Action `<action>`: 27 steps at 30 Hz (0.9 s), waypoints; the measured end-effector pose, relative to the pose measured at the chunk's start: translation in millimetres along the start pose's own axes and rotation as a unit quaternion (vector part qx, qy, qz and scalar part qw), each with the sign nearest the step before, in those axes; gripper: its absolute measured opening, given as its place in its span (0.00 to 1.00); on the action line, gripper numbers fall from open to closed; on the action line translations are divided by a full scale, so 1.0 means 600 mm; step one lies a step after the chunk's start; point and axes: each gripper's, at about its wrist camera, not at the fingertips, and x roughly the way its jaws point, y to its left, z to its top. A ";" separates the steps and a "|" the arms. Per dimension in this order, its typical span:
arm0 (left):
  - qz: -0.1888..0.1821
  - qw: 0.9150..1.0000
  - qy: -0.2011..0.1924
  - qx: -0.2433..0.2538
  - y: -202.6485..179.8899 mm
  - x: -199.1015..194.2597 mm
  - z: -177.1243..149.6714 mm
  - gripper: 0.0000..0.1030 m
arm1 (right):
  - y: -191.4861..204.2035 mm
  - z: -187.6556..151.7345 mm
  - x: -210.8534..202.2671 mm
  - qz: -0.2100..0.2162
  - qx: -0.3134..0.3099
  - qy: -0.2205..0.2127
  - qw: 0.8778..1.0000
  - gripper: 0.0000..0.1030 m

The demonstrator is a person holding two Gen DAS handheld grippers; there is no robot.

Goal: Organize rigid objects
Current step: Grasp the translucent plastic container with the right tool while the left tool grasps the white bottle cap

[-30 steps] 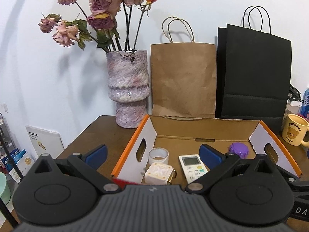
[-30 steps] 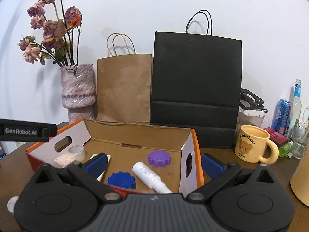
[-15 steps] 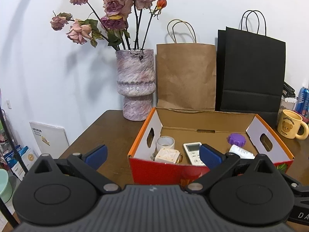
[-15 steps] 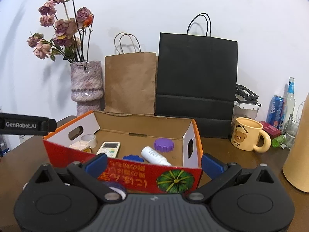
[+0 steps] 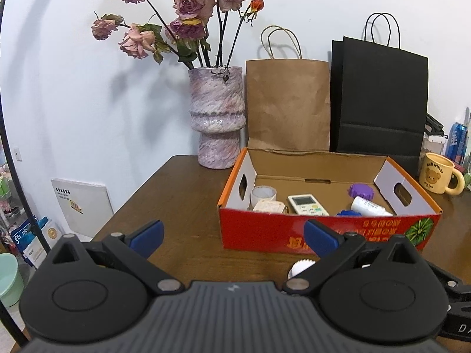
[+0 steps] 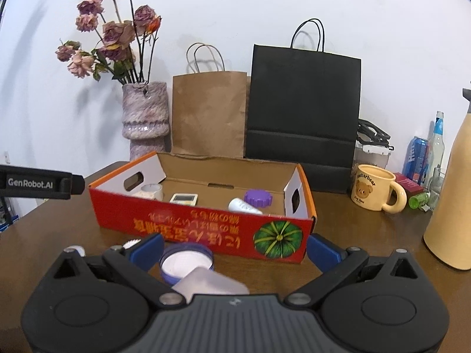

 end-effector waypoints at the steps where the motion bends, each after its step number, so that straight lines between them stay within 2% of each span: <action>1: 0.000 1.000 0.001 0.001 0.003 -0.003 -0.004 1.00 | 0.002 -0.003 -0.003 0.000 0.000 0.002 1.000 1.00; 16: -0.008 0.999 0.035 0.017 0.027 -0.010 -0.054 1.00 | 0.018 -0.043 -0.027 -0.004 -0.004 0.032 0.999 1.00; 27: -0.004 0.998 0.054 0.015 0.047 0.010 -0.065 1.00 | 0.029 -0.050 0.005 -0.005 0.010 0.066 0.998 1.00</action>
